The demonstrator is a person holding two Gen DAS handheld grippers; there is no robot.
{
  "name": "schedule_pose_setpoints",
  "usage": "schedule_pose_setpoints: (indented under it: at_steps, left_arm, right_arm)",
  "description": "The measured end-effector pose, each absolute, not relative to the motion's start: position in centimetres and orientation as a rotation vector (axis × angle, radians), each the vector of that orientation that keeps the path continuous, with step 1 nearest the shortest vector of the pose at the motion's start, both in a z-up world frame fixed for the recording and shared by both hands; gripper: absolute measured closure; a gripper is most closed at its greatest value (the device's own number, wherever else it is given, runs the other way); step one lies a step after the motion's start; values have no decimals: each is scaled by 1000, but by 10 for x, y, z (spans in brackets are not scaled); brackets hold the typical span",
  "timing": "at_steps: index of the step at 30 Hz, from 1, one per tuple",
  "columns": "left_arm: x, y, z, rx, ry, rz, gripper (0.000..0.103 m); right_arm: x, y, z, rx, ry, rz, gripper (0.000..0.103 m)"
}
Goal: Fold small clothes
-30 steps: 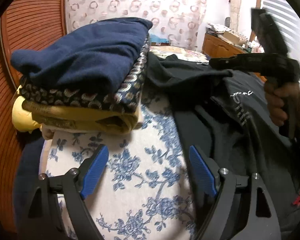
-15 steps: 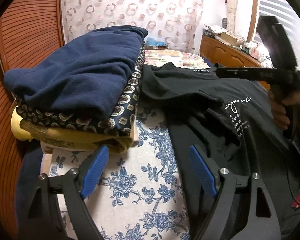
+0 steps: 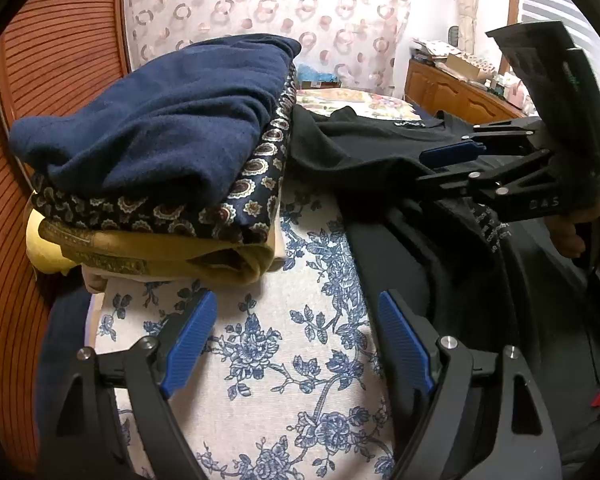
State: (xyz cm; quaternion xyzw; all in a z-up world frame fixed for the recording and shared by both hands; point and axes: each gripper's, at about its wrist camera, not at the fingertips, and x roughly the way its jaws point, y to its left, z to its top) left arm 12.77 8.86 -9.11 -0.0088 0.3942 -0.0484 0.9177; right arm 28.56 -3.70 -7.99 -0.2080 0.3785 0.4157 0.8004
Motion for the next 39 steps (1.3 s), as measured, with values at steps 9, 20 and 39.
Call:
schedule_pose_setpoints:
  at_steps: [9, 20, 39]
  left_arm:
    - [127, 87, -91, -15, 811, -102, 19]
    - [128, 84, -94, 7, 828, -95, 19]
    - [134, 82, -103, 0, 889, -107, 16]
  right_arm:
    - [303, -40, -66, -401, 783, 958, 103]
    - [391, -103, -64, -158, 933, 569, 102]
    - [273, -112, -92, -187, 944, 660, 67]
